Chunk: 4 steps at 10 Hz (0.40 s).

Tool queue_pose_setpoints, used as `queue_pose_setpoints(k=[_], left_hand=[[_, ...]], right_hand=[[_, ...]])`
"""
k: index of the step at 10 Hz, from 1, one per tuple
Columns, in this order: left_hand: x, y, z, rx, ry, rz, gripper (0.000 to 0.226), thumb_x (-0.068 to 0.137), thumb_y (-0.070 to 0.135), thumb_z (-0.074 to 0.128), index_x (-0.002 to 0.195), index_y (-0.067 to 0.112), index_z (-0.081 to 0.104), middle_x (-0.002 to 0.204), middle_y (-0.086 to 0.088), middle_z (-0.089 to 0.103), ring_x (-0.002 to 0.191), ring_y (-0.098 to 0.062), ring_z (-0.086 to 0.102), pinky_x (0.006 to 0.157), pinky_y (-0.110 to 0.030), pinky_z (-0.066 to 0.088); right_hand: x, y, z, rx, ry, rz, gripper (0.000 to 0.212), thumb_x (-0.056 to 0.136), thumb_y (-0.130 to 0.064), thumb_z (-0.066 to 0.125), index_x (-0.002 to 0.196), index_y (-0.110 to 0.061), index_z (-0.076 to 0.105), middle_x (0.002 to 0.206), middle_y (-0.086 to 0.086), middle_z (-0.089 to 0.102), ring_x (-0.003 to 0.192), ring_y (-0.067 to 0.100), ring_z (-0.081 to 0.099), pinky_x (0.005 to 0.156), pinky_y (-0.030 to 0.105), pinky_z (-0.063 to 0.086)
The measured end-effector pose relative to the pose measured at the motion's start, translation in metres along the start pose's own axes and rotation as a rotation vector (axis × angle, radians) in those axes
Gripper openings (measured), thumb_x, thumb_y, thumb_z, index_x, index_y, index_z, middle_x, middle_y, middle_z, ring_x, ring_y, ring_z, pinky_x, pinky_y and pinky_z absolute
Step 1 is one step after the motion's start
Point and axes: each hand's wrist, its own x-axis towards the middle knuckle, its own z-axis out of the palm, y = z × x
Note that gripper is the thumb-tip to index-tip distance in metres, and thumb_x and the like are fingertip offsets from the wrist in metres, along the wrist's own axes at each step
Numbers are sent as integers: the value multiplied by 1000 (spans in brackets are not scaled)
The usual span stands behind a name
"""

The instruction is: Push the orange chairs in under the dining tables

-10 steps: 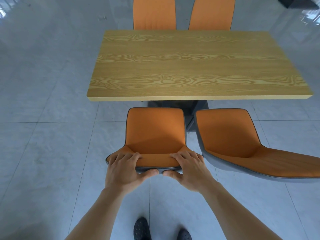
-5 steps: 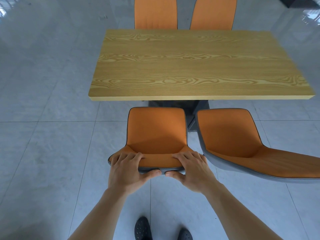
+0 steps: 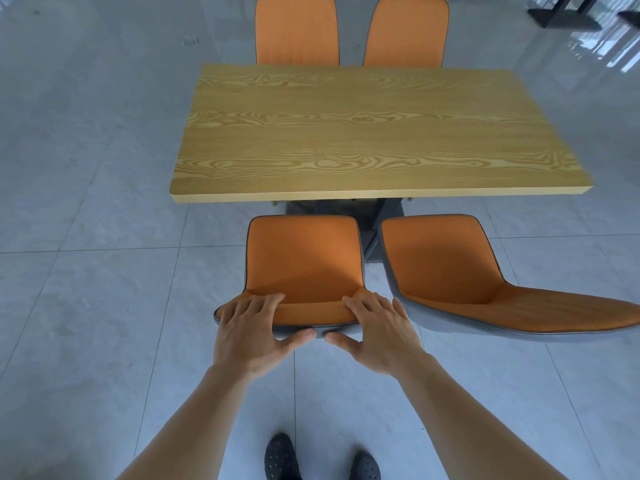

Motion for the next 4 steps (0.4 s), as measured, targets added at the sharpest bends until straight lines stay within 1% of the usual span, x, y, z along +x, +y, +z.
queue_pose_setpoints(k=[1,2,3,4], left_hand=[[-4,-2,-10,-1,14,39,102,70,104,26,145,37,42,141,12,55,138,-19,44,122,-46,27],[-10,-1,-27,-1,-13,63,101,72,102,27,148,37,38,145,12,50,142,-19,40,125,-48,21],[-16,2,-45,0,-63,94,101,74,100,30,153,38,31,154,12,41,148,-16,31,127,-47,17],[-25,12,-64,1,-31,100,98,76,97,35,154,37,31,157,11,39,148,-16,29,125,-47,22]], right_hand=[[-12,-3,-8,1,8,29,99,82,-93,22,160,-32,23,164,-3,30,155,24,16,127,56,12],[-25,-7,-20,10,24,80,99,82,-93,24,161,-34,21,169,1,22,158,26,10,127,58,10],[-38,-13,-34,9,56,105,103,76,-97,18,160,-37,21,170,2,22,158,27,10,126,59,12],[-51,-19,-47,-28,90,117,107,71,-99,10,159,-39,22,170,3,21,158,27,12,126,59,13]])
